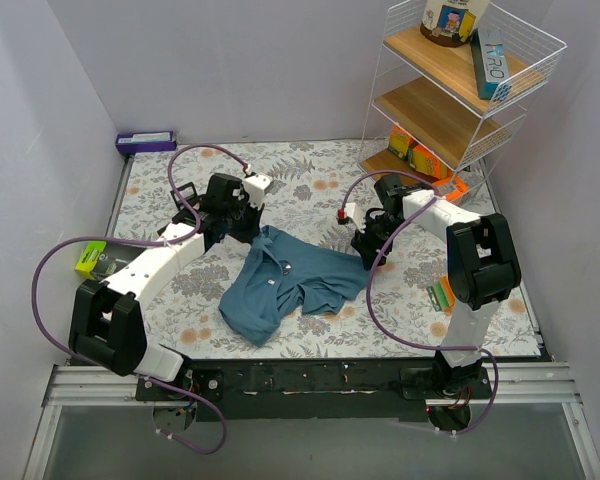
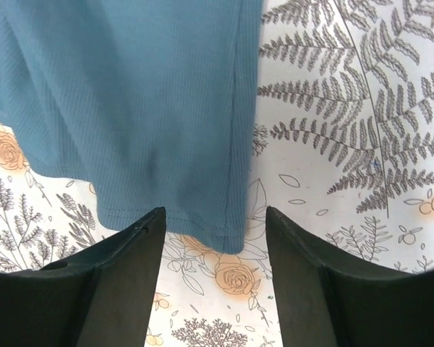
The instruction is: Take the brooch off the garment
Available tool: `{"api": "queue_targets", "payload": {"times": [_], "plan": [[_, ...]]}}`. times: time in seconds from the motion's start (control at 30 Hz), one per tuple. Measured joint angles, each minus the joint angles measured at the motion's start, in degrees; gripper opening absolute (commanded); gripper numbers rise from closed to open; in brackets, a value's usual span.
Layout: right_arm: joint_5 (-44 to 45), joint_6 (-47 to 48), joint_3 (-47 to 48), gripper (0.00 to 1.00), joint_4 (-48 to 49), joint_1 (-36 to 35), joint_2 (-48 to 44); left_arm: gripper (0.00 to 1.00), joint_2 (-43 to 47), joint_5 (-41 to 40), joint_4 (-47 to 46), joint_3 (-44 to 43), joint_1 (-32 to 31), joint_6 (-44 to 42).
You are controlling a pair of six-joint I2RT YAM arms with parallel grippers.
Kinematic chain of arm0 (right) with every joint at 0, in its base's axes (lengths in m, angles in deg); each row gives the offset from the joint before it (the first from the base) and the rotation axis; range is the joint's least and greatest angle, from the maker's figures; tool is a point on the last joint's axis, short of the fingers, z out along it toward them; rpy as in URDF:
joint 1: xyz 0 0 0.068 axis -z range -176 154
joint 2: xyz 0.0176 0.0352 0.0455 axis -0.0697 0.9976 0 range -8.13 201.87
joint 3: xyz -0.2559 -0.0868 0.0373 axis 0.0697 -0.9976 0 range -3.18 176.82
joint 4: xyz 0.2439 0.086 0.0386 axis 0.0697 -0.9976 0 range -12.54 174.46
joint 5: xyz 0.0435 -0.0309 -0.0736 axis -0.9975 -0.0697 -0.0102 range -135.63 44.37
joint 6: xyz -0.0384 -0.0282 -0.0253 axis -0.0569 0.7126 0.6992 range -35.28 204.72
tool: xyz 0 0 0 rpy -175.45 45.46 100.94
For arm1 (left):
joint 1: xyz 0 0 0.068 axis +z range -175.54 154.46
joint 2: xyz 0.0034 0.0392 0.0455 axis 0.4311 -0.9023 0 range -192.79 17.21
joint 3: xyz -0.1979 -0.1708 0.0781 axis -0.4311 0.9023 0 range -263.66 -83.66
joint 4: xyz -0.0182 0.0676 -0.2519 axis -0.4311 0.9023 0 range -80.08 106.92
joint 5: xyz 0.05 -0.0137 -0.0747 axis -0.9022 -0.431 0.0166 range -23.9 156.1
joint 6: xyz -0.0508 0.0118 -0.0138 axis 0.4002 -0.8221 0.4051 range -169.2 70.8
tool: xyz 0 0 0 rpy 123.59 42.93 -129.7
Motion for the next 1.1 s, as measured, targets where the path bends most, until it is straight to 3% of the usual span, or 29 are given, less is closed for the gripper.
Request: {"api": "queue_targets", "payload": {"times": [0.17, 0.33, 0.43, 0.47, 0.57, 0.87, 1.1], "plan": [[3.5, -1.2, -0.3, 0.54, 2.3, -0.1, 0.0, 0.00, 1.0, 0.0, 0.0, 0.0, 0.7, -0.2], [6.3, -1.9, -0.5, 0.52, 4.5, -0.3, 1.3, 0.00, 2.0, -0.2, 0.4, 0.0, 2.0, -0.4], [6.3, -1.6, -0.6, 0.31, 4.9, -0.4, 1.7, 0.00, 2.0, -0.7, 2.3, -0.3, 2.8, -1.3], [6.4, -1.3, -0.6, 0.17, 4.9, -0.5, 1.7, 0.00, 1.8, -1.0, 3.5, -0.8, 2.9, -1.8], [6.3, -1.4, -1.1, 0.01, 5.5, -0.6, 1.8, 0.00, 1.0, -1.4, 5.6, -2.9, 3.3, -4.5], [9.6, -3.1, 1.7, 0.01, 6.9, 0.7, -0.9, 0.00, 0.9, -3.4, 2.8, -5.1, 7.1, -13.5], [12.4, -3.7, 20.0, 0.01, 7.3, 3.5, -4.3, 0.00, 1.2, -2.6, -1.7, -11.3, 11.3, -16.0]]}}
